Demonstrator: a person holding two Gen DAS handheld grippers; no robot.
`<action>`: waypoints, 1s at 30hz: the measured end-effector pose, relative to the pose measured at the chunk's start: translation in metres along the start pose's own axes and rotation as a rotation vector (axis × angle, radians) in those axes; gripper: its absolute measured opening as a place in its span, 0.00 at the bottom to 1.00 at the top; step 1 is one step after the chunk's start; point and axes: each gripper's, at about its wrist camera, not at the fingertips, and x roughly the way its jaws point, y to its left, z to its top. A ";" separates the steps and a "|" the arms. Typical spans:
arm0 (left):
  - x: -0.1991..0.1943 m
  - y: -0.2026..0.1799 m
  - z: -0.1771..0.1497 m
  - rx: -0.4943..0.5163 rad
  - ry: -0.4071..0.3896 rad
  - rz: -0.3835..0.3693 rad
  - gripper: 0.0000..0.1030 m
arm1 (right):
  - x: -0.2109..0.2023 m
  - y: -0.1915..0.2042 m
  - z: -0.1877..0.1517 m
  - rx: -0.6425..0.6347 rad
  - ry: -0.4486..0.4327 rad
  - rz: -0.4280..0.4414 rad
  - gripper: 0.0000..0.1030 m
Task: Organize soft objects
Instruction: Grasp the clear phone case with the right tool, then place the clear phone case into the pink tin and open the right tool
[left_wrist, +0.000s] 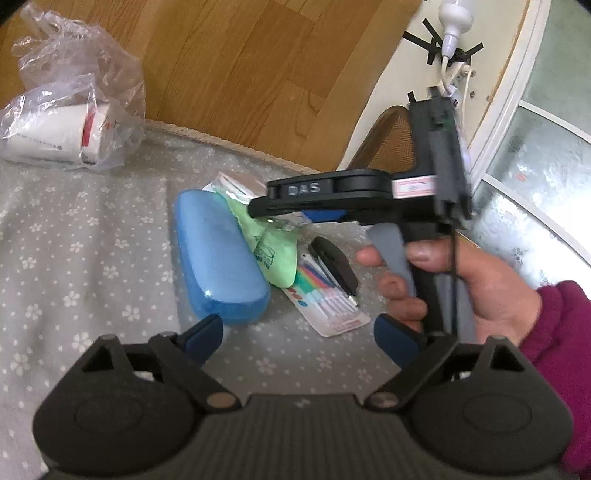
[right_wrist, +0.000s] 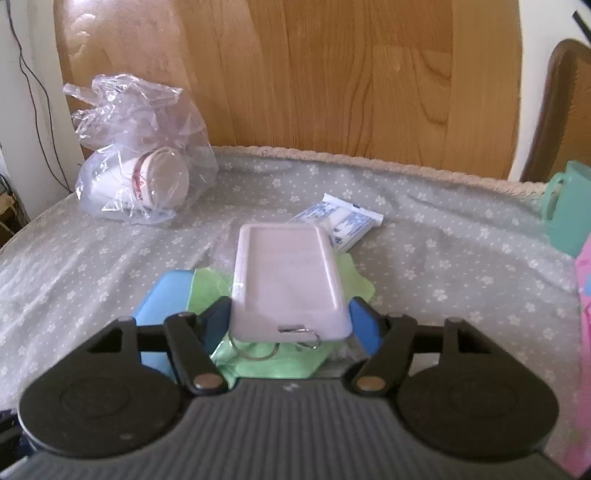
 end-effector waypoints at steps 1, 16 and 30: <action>0.000 0.000 0.000 0.001 0.000 0.000 0.90 | -0.004 0.001 0.000 -0.003 -0.002 -0.003 0.69; -0.001 -0.023 -0.005 0.027 0.069 -0.131 0.89 | -0.148 -0.031 -0.116 -0.023 -0.028 -0.034 0.69; 0.048 -0.118 -0.031 0.004 0.347 -0.222 0.43 | -0.204 -0.056 -0.192 0.352 -0.175 0.080 0.70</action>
